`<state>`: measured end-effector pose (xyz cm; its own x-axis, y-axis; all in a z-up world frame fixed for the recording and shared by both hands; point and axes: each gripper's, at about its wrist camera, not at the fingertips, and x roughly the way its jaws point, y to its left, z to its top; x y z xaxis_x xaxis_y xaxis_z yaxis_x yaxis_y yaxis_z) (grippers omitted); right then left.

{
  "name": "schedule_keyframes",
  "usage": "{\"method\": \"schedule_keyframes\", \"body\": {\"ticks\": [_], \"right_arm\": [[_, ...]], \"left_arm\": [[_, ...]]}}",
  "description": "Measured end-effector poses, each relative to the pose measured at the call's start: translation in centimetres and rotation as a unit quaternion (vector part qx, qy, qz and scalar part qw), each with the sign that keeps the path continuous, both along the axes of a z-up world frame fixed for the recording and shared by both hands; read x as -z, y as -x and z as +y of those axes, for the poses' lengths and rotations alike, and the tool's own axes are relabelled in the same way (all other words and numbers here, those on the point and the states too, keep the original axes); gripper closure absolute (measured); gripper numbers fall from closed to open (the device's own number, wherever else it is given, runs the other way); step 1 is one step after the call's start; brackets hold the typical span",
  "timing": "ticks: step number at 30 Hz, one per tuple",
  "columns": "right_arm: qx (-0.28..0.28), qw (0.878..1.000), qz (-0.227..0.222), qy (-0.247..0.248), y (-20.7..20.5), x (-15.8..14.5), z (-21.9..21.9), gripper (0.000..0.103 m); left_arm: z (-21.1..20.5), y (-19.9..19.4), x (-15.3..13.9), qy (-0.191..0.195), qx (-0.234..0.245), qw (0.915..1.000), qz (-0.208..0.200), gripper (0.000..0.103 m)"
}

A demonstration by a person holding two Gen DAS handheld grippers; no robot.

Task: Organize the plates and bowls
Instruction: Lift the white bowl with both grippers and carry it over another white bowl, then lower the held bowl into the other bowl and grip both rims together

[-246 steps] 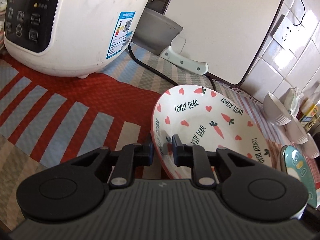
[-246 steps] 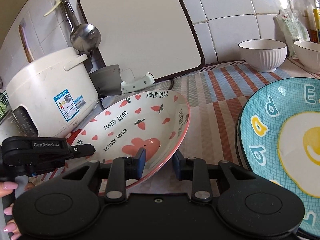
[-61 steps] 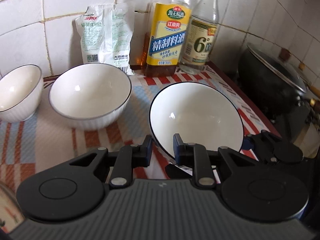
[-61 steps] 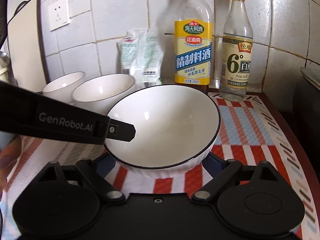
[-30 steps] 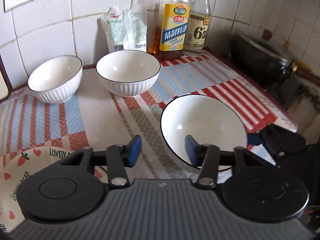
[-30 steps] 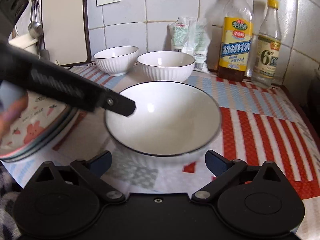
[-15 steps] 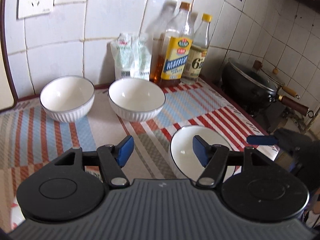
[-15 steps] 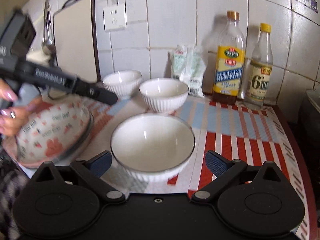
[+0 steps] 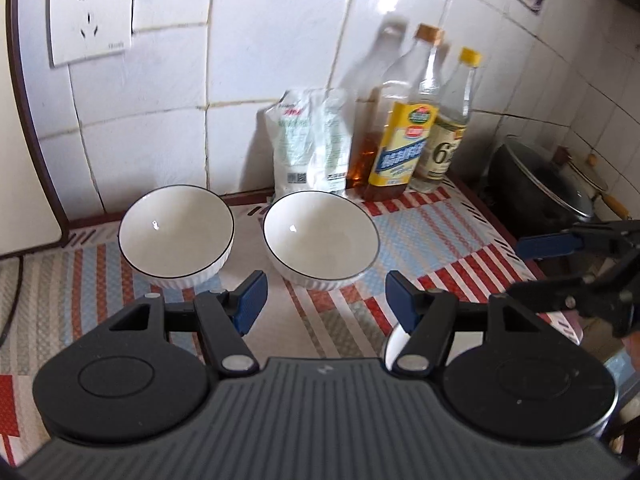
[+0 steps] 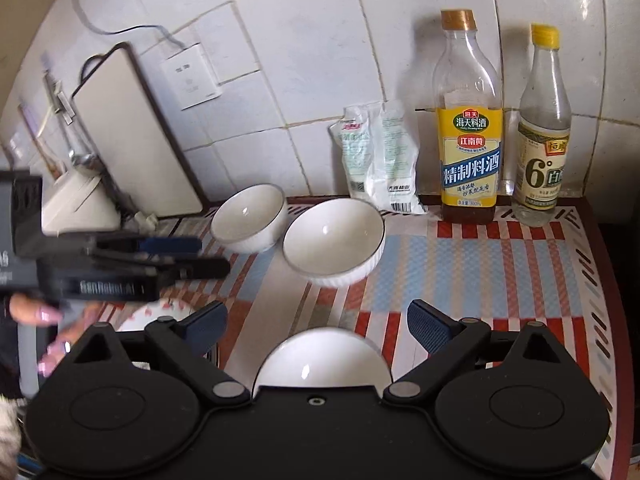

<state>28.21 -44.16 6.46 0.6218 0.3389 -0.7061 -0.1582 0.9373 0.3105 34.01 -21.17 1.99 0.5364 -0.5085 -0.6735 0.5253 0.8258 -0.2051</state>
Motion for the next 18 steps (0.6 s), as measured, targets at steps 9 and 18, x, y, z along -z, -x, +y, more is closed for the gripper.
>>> {"method": "schedule_keyframes", "body": {"ticks": [9, 18], "right_arm": [[0.03, 0.997, 0.061, -0.037, -6.4, 3.8, -1.0, 0.018], [0.06, 0.993, 0.092, -0.032, -10.6, 7.4, -1.3, 0.028]], "left_arm": [[-2.0, -3.8, 3.5, -0.024, -0.048, 0.9983, 0.025, 0.042], [-2.7, -5.7, 5.9, -0.037, -0.075, 0.9959, 0.034, 0.048]]}}
